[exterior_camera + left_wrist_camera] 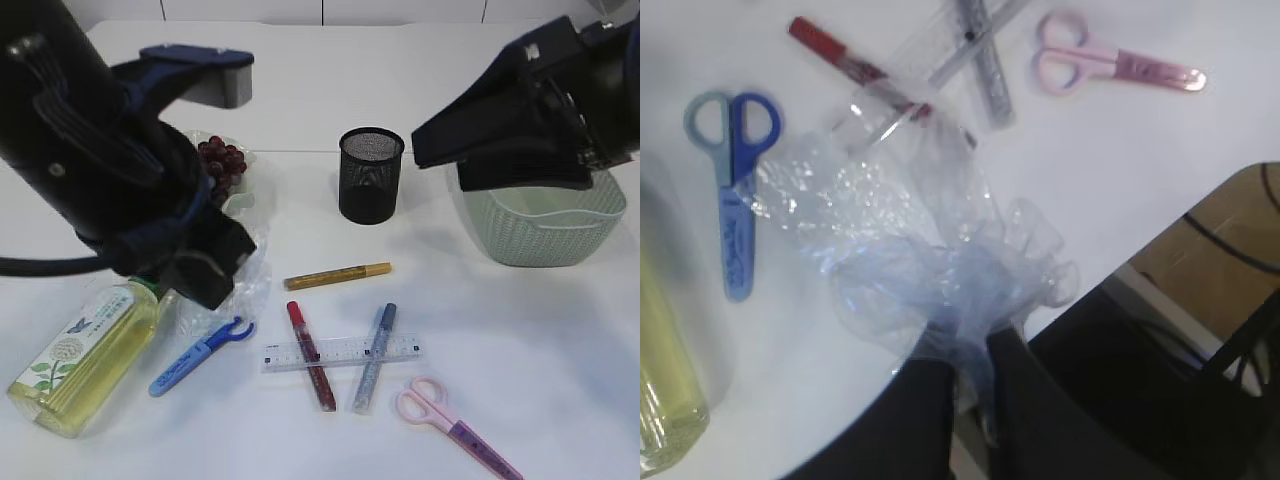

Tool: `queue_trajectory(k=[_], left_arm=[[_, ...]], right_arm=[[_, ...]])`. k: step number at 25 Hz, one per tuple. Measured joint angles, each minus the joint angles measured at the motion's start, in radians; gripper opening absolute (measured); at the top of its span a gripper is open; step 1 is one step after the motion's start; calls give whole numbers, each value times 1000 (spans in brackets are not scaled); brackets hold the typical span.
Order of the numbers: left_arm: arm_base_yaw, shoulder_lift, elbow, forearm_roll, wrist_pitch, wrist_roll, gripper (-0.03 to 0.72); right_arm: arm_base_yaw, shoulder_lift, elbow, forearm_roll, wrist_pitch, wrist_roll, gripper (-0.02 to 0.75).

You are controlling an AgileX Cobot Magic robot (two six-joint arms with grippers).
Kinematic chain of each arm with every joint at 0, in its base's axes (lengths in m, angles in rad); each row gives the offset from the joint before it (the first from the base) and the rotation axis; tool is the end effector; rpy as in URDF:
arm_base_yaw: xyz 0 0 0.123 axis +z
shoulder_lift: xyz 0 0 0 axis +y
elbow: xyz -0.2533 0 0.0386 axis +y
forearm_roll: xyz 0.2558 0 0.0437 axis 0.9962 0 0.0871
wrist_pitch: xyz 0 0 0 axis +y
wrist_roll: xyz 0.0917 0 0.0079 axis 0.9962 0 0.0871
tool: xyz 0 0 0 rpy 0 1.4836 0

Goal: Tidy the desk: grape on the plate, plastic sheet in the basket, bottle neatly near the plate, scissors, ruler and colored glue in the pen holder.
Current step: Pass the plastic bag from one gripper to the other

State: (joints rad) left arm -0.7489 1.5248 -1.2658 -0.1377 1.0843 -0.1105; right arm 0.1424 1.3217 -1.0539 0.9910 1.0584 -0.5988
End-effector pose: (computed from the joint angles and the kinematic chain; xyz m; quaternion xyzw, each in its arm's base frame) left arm 0.2223 -0.2219 0.2677 0.2881 0.9425 -0.1243 0.1150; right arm 0.2573 0.1047 0.3011 -0.1637 0.8672 0.4028 0.2427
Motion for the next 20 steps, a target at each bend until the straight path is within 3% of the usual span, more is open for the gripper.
queue_trajectory(k=[9, 20], left_arm=[[0, -88, -95, -127, -49, 19, 50], [0, -101, -153, -230, -105, 48, 49]], right_arm=[[0, 52, 0, 358, 60, -316, 544], [0, 65, 0, 484, 118, -437, 544]])
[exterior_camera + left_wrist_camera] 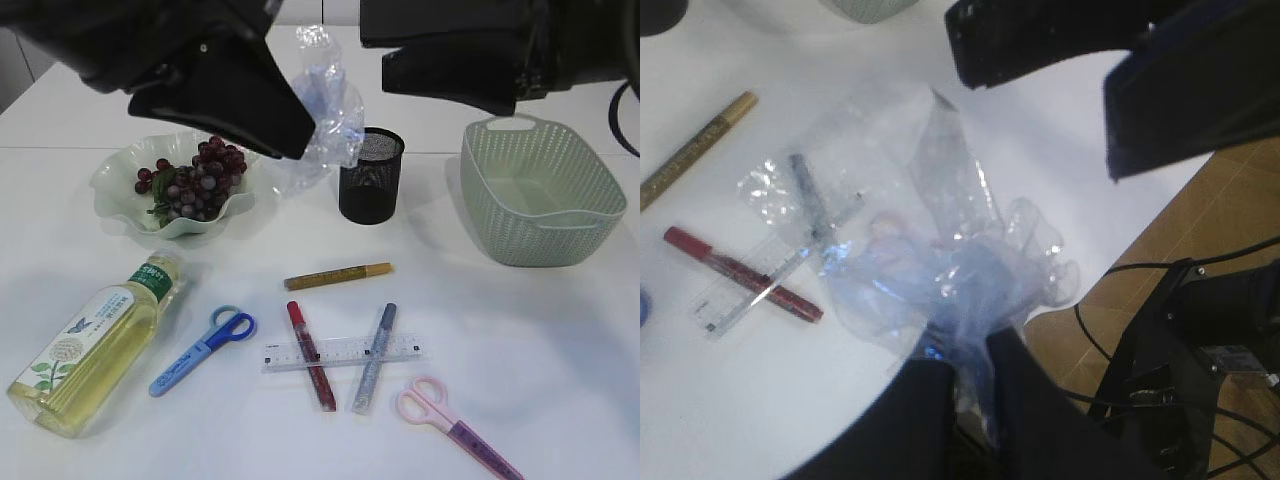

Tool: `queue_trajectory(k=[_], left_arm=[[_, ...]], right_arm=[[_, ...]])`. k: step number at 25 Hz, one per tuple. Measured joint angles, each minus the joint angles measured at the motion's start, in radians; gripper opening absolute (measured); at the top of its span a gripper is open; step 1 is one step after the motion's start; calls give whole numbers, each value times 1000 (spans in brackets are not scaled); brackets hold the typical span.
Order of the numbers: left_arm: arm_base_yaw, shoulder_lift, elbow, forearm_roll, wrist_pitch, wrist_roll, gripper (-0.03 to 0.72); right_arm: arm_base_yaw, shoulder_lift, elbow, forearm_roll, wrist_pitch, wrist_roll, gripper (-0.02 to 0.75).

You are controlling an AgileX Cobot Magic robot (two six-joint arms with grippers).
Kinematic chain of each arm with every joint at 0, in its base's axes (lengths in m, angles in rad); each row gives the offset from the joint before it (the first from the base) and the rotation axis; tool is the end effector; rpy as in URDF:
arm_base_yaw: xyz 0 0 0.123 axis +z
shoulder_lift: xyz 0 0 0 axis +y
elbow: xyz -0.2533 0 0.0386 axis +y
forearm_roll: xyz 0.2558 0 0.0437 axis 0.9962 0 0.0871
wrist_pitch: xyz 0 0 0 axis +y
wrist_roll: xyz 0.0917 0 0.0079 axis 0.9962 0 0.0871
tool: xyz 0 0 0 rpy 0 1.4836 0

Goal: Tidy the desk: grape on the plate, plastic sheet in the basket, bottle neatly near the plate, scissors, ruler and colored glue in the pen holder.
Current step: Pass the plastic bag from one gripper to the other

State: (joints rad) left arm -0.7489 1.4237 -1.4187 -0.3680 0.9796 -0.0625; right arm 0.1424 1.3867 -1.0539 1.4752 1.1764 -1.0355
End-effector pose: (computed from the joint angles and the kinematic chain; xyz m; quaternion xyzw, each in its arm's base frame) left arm 0.2112 -0.2339 0.3547 0.2689 0.8893 -0.2909 0.2285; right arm 0.2650 0.1235 0.3204 -0.2341 0.7312 0.5520 0.3253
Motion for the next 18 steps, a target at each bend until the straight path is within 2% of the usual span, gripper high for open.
queue_trajectory(k=[3, 9, 18], left_arm=[[0, 0, -1, -23, -21, 10, 49], [0, 0, -1, -99, -42, 62, 49], [0, 0, -1, -136, -72, 84, 49]], right_arm=[[0, 0, 0, 48, 7, -20, 544], [0, 0, 0, 57, 11, -28, 544], [0, 0, 0, 57, 11, -40, 544]])
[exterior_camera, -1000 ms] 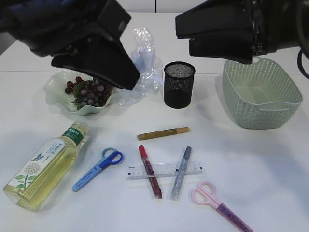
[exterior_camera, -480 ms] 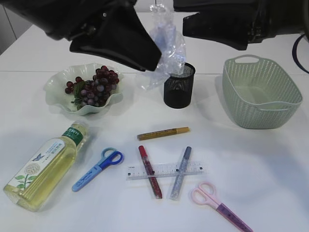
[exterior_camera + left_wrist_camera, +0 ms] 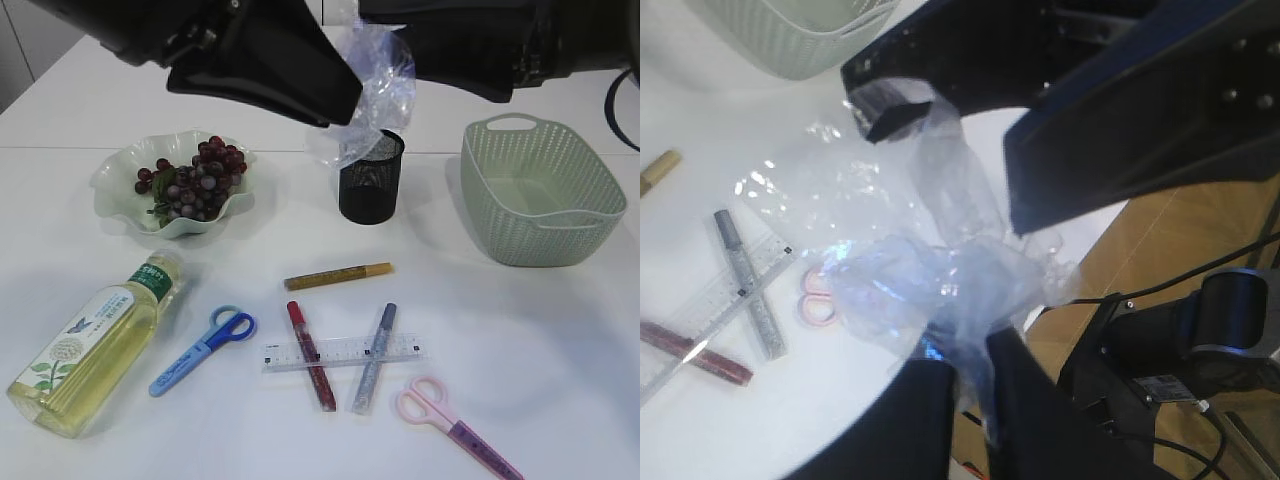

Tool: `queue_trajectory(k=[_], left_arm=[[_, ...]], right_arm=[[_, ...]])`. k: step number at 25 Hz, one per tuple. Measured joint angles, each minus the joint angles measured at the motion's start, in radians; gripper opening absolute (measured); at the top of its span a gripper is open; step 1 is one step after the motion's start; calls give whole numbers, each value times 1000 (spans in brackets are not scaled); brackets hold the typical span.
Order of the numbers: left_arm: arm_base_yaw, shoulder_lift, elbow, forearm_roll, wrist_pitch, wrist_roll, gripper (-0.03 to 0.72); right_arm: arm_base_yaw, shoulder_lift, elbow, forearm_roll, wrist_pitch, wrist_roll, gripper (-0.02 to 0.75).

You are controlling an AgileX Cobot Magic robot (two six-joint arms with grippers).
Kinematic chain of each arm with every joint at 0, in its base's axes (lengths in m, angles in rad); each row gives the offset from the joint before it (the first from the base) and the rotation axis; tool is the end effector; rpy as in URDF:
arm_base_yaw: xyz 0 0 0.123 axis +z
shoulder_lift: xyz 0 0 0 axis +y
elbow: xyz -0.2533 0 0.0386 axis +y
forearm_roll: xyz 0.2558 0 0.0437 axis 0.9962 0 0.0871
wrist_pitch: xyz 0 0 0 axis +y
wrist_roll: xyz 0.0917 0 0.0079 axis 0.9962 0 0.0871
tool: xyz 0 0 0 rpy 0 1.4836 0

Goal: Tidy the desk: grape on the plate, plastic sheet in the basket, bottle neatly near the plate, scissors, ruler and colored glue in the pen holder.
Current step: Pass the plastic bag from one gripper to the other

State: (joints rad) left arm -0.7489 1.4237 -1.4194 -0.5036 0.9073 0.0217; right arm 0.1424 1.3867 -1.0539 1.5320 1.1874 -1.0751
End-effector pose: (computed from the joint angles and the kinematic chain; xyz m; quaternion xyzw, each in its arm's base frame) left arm 0.2096 -0.2426 0.3632 0.2728 0.8625 -0.3487 0.2451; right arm 0.2652 0.1242 0.3253 -0.2352 0.7125 0.5665 0.3407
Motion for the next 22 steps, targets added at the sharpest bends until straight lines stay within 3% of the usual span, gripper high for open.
queue_trajectory(k=[10, 22], left_arm=[[0, 25, 0, -92, -25, 94, 49], [0, 27, 0, -103, -61, 112, 49]], right_arm=[[0, 0, 0, 10, 0, -2, 544], [0, 0, 0, 12, 0, -3, 544]])
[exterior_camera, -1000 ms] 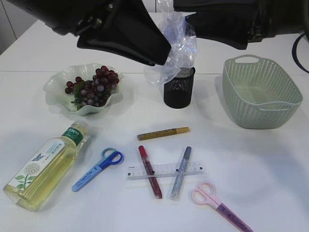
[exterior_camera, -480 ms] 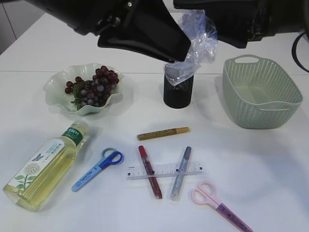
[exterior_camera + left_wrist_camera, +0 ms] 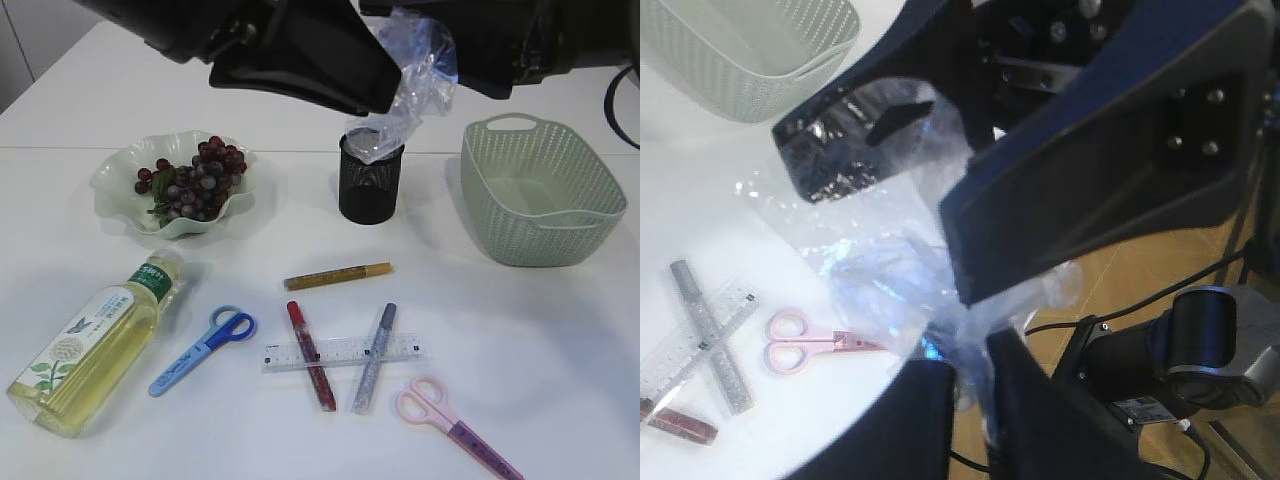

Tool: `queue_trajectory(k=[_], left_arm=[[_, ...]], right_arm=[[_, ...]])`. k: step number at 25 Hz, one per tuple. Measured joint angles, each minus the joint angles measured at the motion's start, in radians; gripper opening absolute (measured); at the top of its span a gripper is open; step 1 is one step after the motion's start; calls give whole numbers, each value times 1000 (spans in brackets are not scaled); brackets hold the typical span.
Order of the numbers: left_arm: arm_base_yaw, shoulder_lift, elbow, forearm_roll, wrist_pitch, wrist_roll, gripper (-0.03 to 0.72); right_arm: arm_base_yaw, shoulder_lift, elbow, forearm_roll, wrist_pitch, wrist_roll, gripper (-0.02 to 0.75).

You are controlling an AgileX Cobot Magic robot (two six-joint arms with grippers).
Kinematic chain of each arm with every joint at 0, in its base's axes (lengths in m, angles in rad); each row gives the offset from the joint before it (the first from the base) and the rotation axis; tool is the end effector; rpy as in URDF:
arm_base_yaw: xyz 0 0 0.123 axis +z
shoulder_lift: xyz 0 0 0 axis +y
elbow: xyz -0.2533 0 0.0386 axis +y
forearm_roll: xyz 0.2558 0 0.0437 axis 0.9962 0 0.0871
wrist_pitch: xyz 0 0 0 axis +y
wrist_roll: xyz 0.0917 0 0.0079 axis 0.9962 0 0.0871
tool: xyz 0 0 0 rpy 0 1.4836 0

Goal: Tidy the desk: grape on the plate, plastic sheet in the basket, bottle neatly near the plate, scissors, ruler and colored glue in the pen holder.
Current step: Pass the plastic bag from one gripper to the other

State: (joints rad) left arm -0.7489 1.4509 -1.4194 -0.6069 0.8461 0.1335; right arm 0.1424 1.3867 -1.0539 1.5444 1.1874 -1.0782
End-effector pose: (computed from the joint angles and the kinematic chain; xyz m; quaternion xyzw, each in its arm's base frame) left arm 0.2142 -0.2529 0.3615 0.2882 0.8400 -0.3789 0.2605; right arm 0.2654 0.1243 0.3263 -0.2327 0.7094 0.5699 0.3433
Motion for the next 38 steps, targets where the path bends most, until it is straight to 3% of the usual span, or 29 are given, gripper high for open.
queue_trajectory(k=[5, 14, 22, 27, 38], left_arm=[[0, 0, 0, -10, -16, 11, 49], [0, 32, 0, -67, -32, 72, 48], [0, 45, 0, -83, -38, 102, 48], [0, 45, 0, -83, -38, 104, 48], [0, 45, 0, -94, -38, 104, 48]], right_arm=[[0, 0, 0, 6, 0, 0, 529], [0, 0, -1, 15, 0, 0, 383], [0, 0, -1, -3, 0, 0, 125], [0, 0, -1, -8, -2, -14, 39], [0, 0, -1, -8, -2, -31, 15]])
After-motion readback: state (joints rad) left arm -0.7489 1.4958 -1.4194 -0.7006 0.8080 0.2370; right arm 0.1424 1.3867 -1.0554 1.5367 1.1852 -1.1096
